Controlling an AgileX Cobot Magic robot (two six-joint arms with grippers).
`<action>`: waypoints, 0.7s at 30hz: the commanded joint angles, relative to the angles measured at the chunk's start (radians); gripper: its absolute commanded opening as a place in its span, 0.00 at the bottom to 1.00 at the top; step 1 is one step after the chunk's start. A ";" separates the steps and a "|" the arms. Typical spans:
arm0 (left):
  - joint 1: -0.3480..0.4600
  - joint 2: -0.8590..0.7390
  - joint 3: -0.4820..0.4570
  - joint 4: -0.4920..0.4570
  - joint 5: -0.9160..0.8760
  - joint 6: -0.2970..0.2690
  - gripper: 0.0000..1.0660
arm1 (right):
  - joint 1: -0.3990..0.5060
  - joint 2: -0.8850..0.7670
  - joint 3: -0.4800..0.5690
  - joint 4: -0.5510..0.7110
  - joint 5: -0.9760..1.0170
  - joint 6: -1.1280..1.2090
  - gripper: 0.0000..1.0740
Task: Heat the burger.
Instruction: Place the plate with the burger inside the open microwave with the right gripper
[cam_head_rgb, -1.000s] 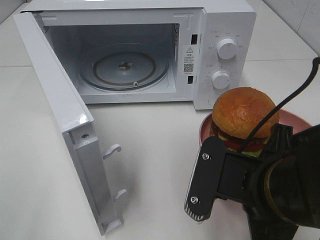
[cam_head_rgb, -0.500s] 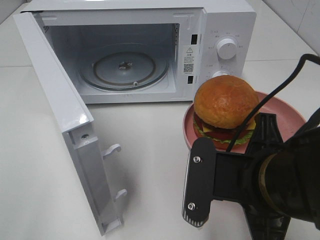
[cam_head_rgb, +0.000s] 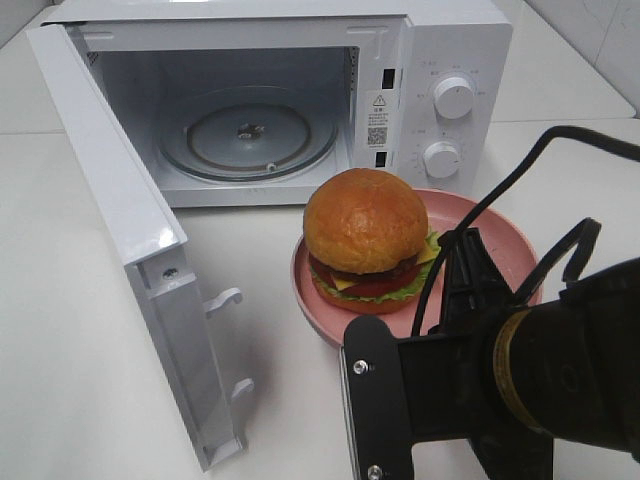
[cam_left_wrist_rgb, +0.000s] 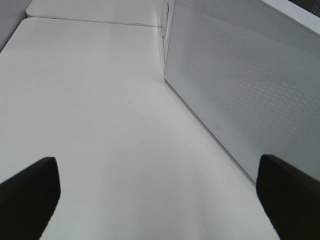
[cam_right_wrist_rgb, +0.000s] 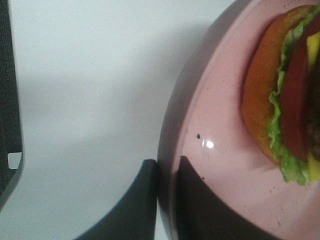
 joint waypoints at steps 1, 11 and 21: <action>0.005 -0.004 0.002 0.001 0.002 -0.002 0.94 | 0.002 -0.012 -0.004 -0.066 -0.053 -0.057 0.04; 0.005 -0.004 0.002 0.001 0.002 -0.002 0.94 | -0.057 -0.012 -0.004 -0.136 -0.153 -0.135 0.05; 0.005 -0.004 0.002 0.001 0.002 -0.002 0.94 | -0.158 -0.012 -0.004 -0.136 -0.290 -0.302 0.05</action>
